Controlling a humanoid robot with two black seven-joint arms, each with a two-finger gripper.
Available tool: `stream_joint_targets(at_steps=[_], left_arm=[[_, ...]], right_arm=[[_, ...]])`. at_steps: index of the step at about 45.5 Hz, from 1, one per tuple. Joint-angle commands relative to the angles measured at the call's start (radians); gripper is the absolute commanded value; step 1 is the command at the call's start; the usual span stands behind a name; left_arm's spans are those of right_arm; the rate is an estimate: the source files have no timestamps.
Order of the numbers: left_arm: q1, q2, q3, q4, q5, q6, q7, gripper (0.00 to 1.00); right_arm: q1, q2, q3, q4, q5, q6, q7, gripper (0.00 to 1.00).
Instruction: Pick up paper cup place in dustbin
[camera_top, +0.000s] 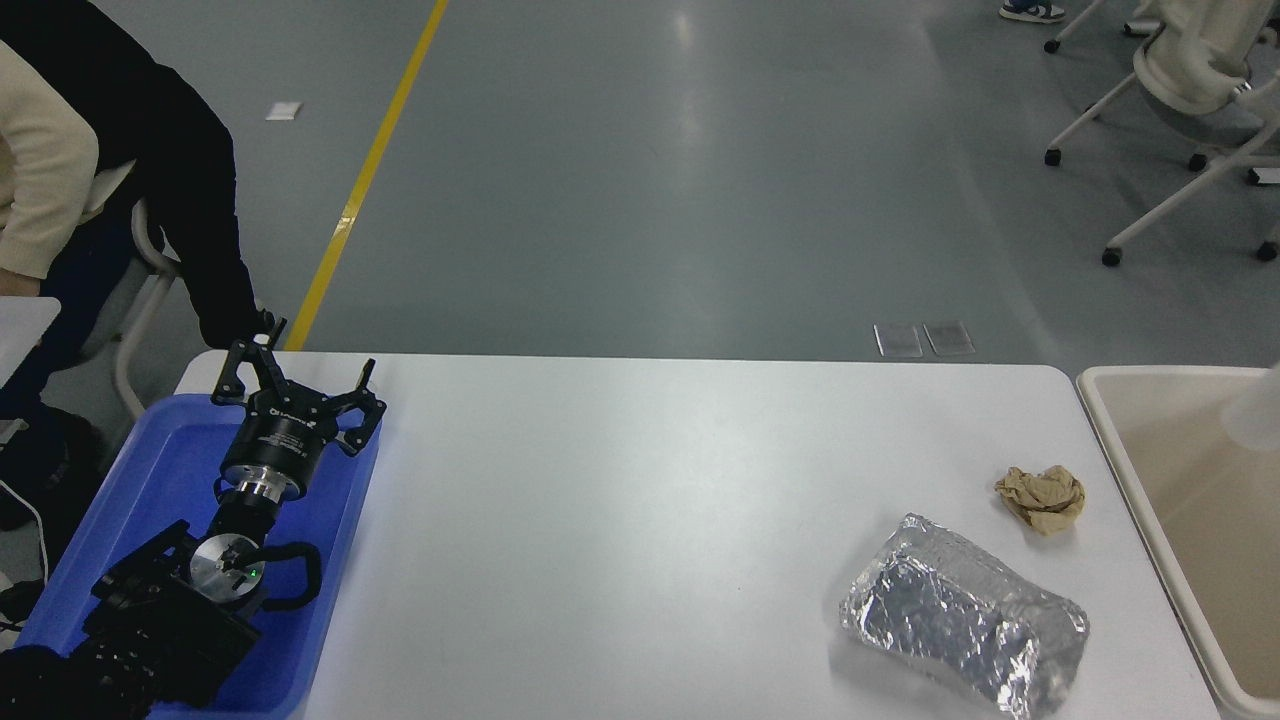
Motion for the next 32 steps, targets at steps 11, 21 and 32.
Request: stream_joint_targets(at_steps=[11,21,32], left_arm=[[-0.001,0.0,0.001,0.0,0.0,0.0,0.001,1.0],[-0.001,0.0,0.001,0.0,0.002,0.0,0.001,1.0],[0.001,0.0,0.001,0.0,0.0,0.0,0.0,1.0]], right_arm=[[-0.466,0.199,0.194,-0.324,0.004,-0.302,-0.007,0.0],[-0.482,0.196,0.199,-0.322,0.006,-0.333,-0.007,0.0],[-0.466,0.198,0.199,-0.319,0.007,-0.385,-0.005,0.32]])
